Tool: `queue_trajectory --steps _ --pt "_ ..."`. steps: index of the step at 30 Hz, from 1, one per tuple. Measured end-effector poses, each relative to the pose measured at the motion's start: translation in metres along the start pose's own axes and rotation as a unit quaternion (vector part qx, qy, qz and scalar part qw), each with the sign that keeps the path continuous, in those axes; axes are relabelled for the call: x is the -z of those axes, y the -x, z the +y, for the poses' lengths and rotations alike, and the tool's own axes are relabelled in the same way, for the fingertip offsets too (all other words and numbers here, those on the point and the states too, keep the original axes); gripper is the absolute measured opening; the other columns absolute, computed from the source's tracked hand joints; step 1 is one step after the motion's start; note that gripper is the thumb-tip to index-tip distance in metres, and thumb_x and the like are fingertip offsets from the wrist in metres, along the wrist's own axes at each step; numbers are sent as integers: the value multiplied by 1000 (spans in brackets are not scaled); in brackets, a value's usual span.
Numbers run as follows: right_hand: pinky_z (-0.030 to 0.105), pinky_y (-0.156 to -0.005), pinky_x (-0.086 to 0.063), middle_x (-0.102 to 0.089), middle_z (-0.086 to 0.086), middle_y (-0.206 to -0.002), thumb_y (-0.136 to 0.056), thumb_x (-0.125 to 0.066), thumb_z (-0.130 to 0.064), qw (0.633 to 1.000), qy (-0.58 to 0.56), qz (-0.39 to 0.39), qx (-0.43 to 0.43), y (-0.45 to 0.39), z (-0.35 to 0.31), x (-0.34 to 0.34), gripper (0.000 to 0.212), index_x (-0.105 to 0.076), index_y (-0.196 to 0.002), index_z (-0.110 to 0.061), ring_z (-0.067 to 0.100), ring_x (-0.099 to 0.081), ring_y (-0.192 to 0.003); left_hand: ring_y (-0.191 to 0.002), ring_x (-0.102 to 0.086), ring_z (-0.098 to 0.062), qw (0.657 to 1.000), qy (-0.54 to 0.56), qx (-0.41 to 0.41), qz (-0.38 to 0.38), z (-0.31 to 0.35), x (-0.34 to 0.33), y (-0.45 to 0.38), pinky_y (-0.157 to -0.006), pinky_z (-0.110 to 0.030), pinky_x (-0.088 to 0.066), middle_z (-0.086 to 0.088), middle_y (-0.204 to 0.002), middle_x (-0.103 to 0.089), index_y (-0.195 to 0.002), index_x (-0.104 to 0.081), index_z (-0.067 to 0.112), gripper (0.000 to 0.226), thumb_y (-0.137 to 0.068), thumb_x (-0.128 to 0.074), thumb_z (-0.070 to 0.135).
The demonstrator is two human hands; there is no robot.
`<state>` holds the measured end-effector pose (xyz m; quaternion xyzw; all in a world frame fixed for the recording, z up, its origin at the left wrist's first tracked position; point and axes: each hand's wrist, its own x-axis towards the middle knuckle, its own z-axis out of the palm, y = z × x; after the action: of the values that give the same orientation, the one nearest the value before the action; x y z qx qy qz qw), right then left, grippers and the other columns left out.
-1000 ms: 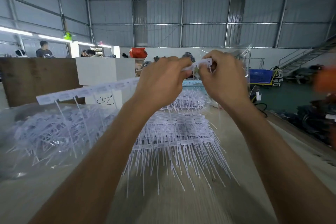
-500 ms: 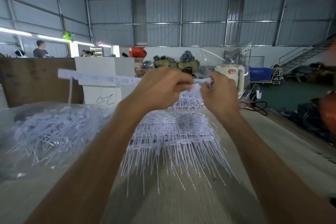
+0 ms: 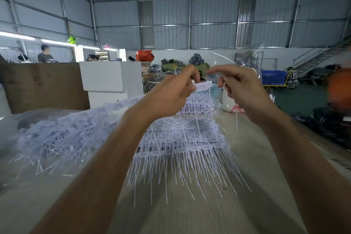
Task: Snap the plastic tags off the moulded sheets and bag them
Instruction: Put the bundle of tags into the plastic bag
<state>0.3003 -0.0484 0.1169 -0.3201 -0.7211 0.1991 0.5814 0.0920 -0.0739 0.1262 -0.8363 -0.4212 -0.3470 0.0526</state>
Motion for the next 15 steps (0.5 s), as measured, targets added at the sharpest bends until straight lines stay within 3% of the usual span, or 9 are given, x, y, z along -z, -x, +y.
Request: queue_trajectory --steps 2,4,8,12,15 --pt "19 -52 -33 -64 -22 -74 -104 -46 -7 999 34 -30 13 2 -8 -5 35 -76 -107 -26 20 -46 -62 -78 -63 -12 1000 27 1 8 -2 -1 0 -67 -37 -54 2 -84 -64 -103 -46 22 7 -103 -53 19" --pt "8 -60 -40 -66 -27 -82 -104 -51 -19 995 68 -72 20 3 -14 -7 25 -74 -106 -26 -2 -54 -67 -73 -62 -7 999 36 -9 20 -5 -1 -1 -64 -32 -52 5 -82 -65 -100 -46 19 9 -102 -55 19" --pt "29 -76 -49 -71 -4 -92 -98 -64 -24 976 168 -115 76 3 -14 -9 16 -75 -103 -14 17 -59 -78 -77 -67 -3 998 37 -20 37 -7 1 -1 -73 -37 -58 10 -82 -70 -100 -54 23 9 -98 -63 25" --pt "29 -68 -39 -61 10 -79 -96 -67 -20 989 120 -52 68 -1 -10 -7 10 -74 -99 -14 13 -48 -70 -86 -68 -5 986 -62 21 155 -7 1 -2 -97 -44 -48 17 -84 -72 -97 -63 30 16 -94 -63 47" --pt "27 -62 -38 -55 13 -76 -97 -67 -19 996 66 -30 41 -2 -8 -11 8 -74 -96 -16 12 -45 -65 -89 -62 -11 967 -163 36 191 -4 1 -3 -99 -45 -34 17 -88 -68 -95 -63 29 22 -100 -52 47"
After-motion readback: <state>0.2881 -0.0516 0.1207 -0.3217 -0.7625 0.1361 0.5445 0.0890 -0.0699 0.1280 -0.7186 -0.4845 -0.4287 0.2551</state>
